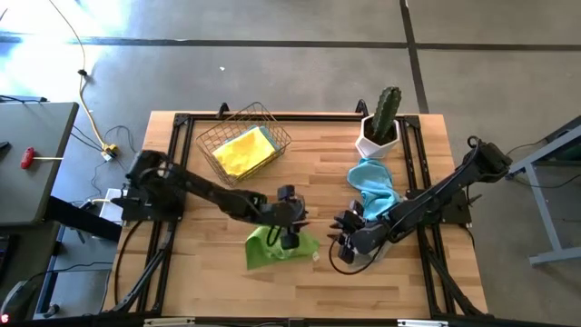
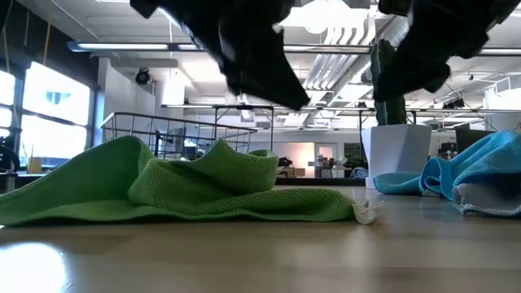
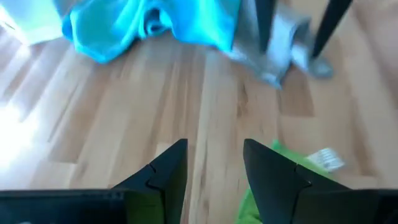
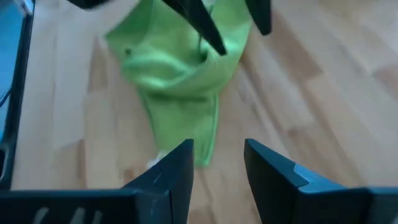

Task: Fold microfiber towels
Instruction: Fold the green microfiber towel

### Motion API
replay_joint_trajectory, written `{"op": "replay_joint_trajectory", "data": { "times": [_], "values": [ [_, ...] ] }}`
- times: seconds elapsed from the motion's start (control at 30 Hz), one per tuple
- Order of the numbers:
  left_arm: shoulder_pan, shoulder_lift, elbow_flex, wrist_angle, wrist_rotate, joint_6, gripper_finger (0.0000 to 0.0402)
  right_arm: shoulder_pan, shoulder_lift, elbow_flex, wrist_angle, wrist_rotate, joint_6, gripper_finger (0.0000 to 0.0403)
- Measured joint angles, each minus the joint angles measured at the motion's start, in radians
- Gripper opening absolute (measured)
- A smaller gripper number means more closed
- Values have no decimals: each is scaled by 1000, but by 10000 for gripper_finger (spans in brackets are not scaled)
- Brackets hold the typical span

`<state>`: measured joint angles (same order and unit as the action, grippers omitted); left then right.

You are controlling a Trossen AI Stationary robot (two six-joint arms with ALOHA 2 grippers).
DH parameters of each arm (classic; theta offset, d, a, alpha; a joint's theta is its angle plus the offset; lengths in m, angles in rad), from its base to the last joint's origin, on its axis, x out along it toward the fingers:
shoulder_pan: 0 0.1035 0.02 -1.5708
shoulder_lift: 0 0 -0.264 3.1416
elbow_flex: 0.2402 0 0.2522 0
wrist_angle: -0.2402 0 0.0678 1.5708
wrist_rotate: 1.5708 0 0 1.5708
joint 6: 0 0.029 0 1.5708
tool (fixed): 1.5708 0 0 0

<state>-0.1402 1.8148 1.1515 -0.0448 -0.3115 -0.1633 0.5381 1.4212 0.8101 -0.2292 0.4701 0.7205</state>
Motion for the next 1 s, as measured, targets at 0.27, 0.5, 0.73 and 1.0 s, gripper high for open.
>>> {"op": "replay_joint_trajectory", "data": {
  "times": [0.27,0.5,0.73,1.0],
  "values": [
    [-122,-136,-1,-253,255,-181,145,0,142,0,330,-18,-251,134],
    [-319,-126,1,-485,229,-401,145,0,334,0,565,-106,-412,134],
    [-405,-119,-2,-590,65,-546,145,-17,468,8,642,-105,-405,134],
    [-417,-119,-1,-588,-33,-586,145,-47,527,76,515,-101,-399,129]
  ]
}}
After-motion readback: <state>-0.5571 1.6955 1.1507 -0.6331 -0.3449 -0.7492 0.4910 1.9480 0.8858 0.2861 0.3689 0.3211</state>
